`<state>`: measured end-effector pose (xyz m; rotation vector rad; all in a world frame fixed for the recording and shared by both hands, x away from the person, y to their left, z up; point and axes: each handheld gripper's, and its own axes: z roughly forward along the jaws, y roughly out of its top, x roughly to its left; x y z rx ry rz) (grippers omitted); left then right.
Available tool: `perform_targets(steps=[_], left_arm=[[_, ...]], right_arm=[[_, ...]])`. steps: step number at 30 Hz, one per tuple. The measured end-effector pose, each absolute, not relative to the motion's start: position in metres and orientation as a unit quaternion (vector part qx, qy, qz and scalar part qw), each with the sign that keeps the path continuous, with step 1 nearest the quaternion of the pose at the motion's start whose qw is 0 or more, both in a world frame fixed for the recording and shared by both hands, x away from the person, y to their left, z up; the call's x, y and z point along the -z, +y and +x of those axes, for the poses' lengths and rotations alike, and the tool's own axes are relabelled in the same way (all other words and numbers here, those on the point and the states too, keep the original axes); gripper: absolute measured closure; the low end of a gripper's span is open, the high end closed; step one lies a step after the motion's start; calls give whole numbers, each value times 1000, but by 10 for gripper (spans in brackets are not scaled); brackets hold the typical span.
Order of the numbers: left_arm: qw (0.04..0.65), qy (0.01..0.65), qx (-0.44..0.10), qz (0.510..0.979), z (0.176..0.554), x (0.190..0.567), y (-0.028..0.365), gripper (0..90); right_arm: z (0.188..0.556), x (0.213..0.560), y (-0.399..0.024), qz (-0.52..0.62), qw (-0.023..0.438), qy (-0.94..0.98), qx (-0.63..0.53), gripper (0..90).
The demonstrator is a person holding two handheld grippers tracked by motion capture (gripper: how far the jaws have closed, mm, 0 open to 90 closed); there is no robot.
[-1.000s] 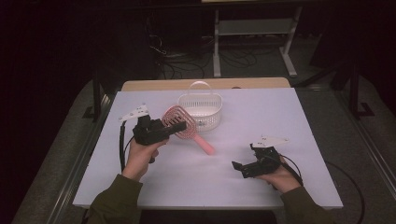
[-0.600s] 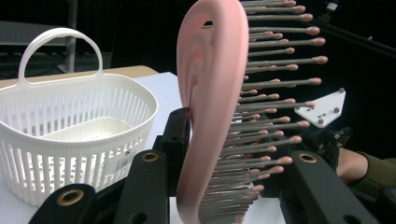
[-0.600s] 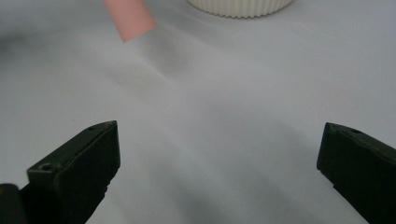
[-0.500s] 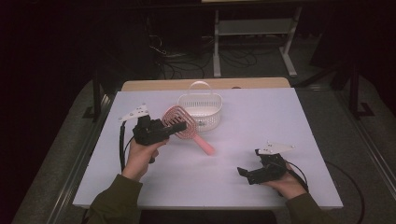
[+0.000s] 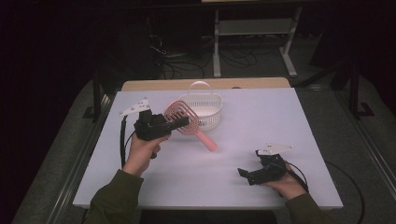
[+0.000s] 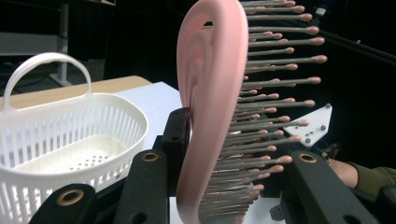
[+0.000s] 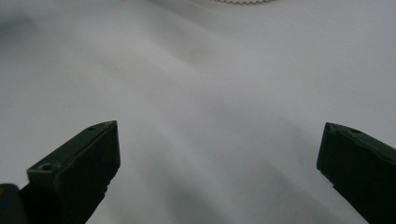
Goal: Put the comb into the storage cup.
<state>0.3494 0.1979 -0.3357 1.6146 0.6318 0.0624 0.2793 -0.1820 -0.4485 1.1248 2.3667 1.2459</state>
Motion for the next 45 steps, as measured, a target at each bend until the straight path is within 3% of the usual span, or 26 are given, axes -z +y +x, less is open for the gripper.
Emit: perform_targets(steps=[32, 45], left_arm=[[685, 269, -50, 675, 409, 296, 191, 639], [690, 286, -56, 663, 432, 302, 193, 639]], right_arm=[[280, 448, -183, 389, 119, 809, -424, 0], [280, 449, -183, 388, 118, 812, -419, 0]])
